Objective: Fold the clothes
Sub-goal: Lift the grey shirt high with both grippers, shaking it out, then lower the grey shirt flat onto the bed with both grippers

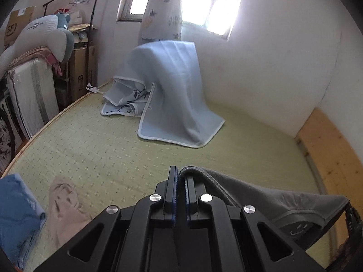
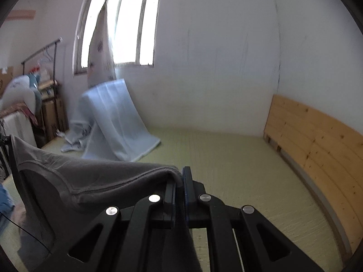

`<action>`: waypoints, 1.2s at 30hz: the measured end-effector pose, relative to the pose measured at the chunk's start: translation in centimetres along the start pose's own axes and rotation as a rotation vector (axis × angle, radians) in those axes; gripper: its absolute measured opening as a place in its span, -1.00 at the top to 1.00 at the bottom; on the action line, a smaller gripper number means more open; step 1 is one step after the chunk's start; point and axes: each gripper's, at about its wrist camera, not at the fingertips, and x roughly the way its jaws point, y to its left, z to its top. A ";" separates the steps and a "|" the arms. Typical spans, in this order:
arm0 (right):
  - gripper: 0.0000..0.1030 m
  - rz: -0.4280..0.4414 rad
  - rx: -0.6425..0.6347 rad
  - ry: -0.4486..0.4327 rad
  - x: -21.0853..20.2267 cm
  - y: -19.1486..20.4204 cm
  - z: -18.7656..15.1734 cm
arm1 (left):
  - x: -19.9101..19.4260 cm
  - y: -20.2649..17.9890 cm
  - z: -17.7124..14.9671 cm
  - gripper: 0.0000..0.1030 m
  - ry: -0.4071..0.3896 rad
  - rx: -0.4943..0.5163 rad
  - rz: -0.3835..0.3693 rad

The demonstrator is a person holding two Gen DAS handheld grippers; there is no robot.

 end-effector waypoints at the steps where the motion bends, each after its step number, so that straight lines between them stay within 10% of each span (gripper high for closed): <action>1: 0.92 -0.003 0.002 0.020 2.0 0.0 -0.5 | 1.6 -0.1 0.0 0.91 0.007 0.010 0.011; 24: 0.89 -0.018 -0.021 0.419 38.5 2.8 -10.6 | 35.8 1.9 -4.3 0.88 0.233 0.101 0.217; 26: 0.76 -0.031 -0.039 0.454 40.0 3.4 -11.9 | 37.3 2.0 -5.1 0.88 0.251 0.109 0.226; 31: -0.46 -0.051 -0.077 0.459 41.2 3.2 -13.2 | 37.9 2.7 -5.6 0.44 0.241 0.113 0.212; 36: -0.60 -0.016 -0.075 0.477 39.1 1.4 -12.5 | 34.1 3.5 -4.8 -0.22 0.157 0.097 0.172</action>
